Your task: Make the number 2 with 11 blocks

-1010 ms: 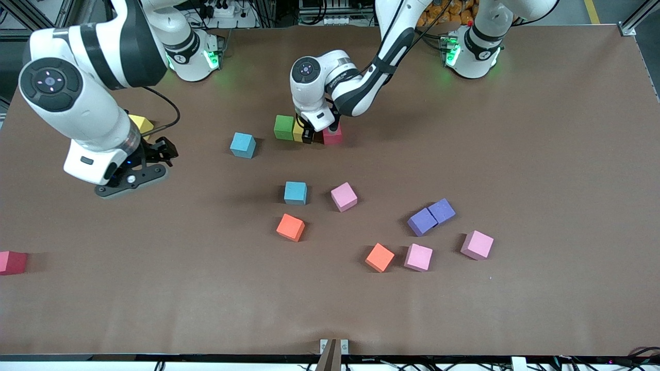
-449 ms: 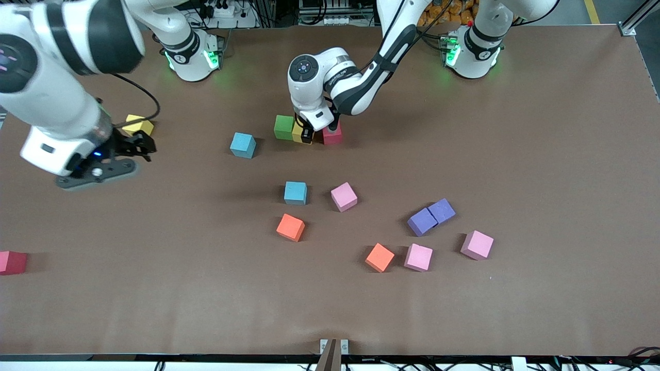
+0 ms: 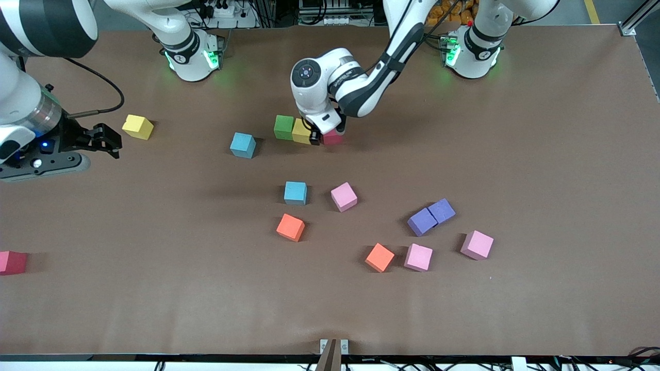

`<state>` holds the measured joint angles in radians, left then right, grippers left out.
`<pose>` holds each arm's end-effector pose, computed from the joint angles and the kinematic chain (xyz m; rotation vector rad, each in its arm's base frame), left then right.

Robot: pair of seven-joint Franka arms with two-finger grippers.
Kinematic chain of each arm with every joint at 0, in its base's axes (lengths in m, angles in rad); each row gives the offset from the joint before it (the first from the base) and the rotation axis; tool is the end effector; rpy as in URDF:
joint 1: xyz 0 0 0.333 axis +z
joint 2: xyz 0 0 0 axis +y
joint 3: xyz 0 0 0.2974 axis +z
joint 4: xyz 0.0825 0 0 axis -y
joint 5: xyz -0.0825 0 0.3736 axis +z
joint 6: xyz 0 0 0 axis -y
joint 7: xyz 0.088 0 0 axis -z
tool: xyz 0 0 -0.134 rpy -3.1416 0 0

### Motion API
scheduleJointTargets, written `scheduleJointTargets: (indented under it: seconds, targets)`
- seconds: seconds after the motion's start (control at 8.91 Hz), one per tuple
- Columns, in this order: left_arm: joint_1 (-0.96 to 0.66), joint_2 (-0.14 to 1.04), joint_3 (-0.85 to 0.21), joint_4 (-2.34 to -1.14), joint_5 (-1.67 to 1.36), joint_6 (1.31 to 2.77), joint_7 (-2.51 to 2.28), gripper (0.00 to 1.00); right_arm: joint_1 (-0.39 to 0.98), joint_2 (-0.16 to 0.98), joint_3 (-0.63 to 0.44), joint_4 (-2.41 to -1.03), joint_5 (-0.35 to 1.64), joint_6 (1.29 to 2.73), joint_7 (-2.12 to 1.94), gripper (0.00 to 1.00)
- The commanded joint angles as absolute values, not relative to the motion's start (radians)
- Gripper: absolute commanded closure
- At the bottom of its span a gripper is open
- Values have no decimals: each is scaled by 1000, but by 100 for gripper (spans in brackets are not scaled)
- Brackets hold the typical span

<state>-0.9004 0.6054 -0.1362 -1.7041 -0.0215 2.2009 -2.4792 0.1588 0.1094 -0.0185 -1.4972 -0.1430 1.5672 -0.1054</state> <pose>0.3305 -0.5510 0.2006 -2.2341 -2.0320 0.1124 0.5705 0.0617 0.5527 2.9724 0.3706 -0.0552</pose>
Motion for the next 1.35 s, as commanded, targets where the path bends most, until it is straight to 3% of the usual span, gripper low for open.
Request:
scheduleJointTargets:
  seconds: [0.0, 1.23]
  targets:
    - [-847, 554, -141, -1752, -17, 2175, -2543, 24, 153, 120, 0, -1468, -130, 1523, -101, 0]
    - [-862, 511, -189, -1891, -18, 2264, -2672, 24, 137, 127, -3, -1419, -61, 1522, -127, 0]
